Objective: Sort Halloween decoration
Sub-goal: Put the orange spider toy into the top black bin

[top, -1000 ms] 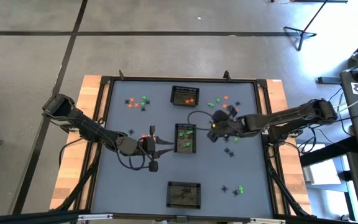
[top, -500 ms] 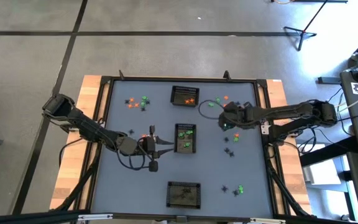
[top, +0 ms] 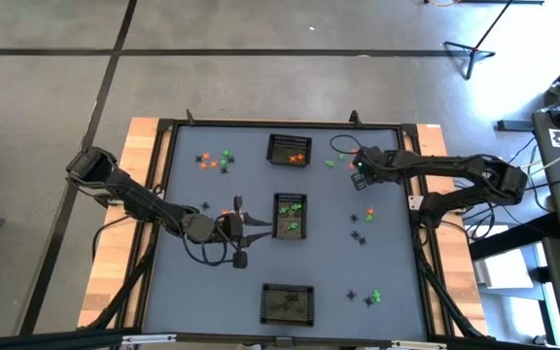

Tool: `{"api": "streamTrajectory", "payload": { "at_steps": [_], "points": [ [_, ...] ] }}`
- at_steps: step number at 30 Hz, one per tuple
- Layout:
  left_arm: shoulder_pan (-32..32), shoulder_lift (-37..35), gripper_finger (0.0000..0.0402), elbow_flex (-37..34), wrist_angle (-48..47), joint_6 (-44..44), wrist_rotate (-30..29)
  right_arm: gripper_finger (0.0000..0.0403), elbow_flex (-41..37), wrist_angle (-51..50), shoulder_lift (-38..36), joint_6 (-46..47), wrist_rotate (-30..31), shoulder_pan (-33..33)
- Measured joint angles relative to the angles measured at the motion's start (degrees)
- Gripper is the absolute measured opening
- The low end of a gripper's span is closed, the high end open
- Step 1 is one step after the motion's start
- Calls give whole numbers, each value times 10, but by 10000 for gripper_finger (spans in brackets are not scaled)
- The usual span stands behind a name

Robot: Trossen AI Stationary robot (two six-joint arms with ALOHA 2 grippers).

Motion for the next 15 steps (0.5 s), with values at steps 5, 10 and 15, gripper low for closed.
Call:
{"api": "streamTrajectory", "payload": {
  "at_steps": [5, 10, 15],
  "points": [
    [0, 0, 92, 0, 0, 0, -9, 133, -25, 66, 0, -19, -58, -14],
    [0, 0, 92, 0, 0, 0, -9, 133, -47, 108, 0, -22, -69, -14],
    [0, 0, 92, 0, 0, 0, -9, 119, -57, 116, 2, -27, -58, -13]
  ]
}}
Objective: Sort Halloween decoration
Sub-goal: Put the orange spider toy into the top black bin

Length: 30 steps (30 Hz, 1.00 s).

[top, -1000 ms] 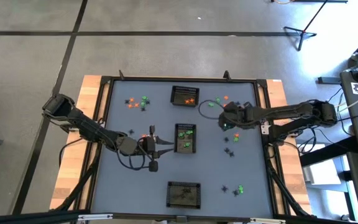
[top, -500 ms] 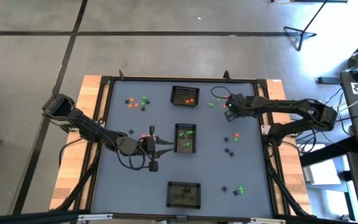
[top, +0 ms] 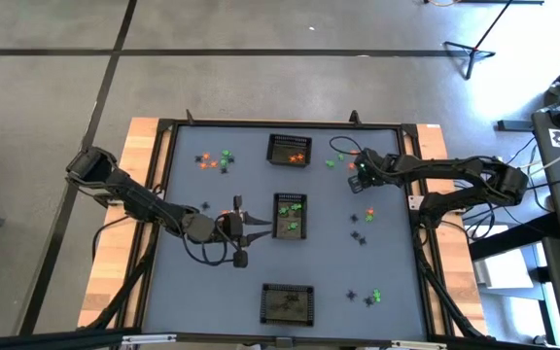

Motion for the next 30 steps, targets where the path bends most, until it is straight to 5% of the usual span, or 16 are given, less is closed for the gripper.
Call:
{"api": "streamTrajectory", "payload": {
  "at_steps": [8, 19, 30],
  "points": [
    [0, 0, 92, 0, 0, 0, 0, 8, -4, 9, 1, -21, 13, 1],
    [0, 0, 92, 0, 0, 0, 0, 1, -5, 1, -15, -36, 3, 2],
    [0, 0, 92, 0, -2, -2, 0, 1, -6, -6, -115, -20, -4, 59]
  ]
}}
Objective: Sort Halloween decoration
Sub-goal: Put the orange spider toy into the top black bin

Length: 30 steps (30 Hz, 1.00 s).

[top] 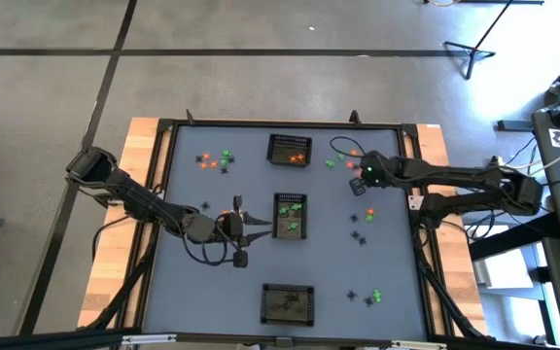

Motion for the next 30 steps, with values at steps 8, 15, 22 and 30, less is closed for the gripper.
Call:
{"api": "streamTrajectory", "payload": {
  "at_steps": [8, 15, 22, 30],
  "points": [
    [12, 0, 92, 0, -40, -111, -75, 0, 1, 196, -31, -17, -54, 75],
    [92, -14, 92, 15, -187, -212, -59, 0, 16, 337, 1, -53, -74, 94],
    [214, -50, 92, 100, -510, -288, -2, 0, 91, 333, 88, -103, -93, 63],
    [329, -52, 92, 154, -724, -295, 48, 0, 185, 332, 224, -154, -126, 28]
  ]
}}
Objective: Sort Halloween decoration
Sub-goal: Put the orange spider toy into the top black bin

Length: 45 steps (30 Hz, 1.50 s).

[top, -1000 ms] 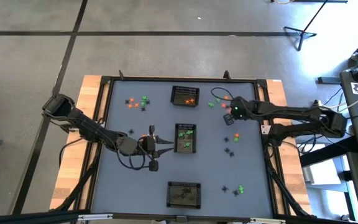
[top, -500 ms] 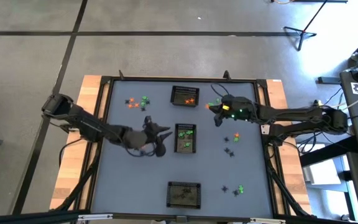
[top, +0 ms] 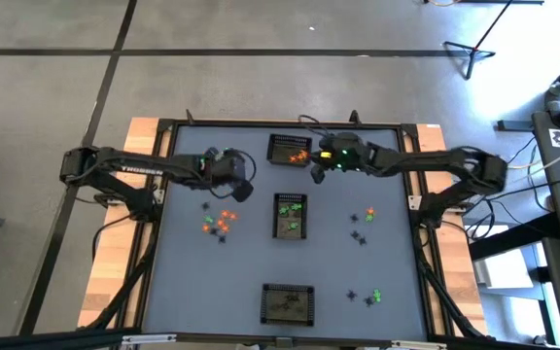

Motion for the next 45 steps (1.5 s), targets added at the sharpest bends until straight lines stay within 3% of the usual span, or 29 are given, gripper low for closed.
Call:
{"api": "streamTrajectory", "payload": {
  "at_steps": [6, 16, 28, 36, 45],
  "points": [
    [56, 0, 92, 0, -68, 12, 56, 0, 45, 1, 61, -28, 0, -14],
    [96, 0, 92, 0, -141, 10, 59, 6, 55, 4, 69, -52, -10, -14],
    [129, 0, 92, 0, -198, -18, 59, 146, 55, -1, 67, -64, -27, -12],
    [147, 0, 92, 0, -239, -29, 60, 148, 55, -36, -28, -75, -29, 15],
    [185, 10, 92, 0, -236, -29, 70, 129, 42, -79, -168, -83, -18, 122]
  ]
}}
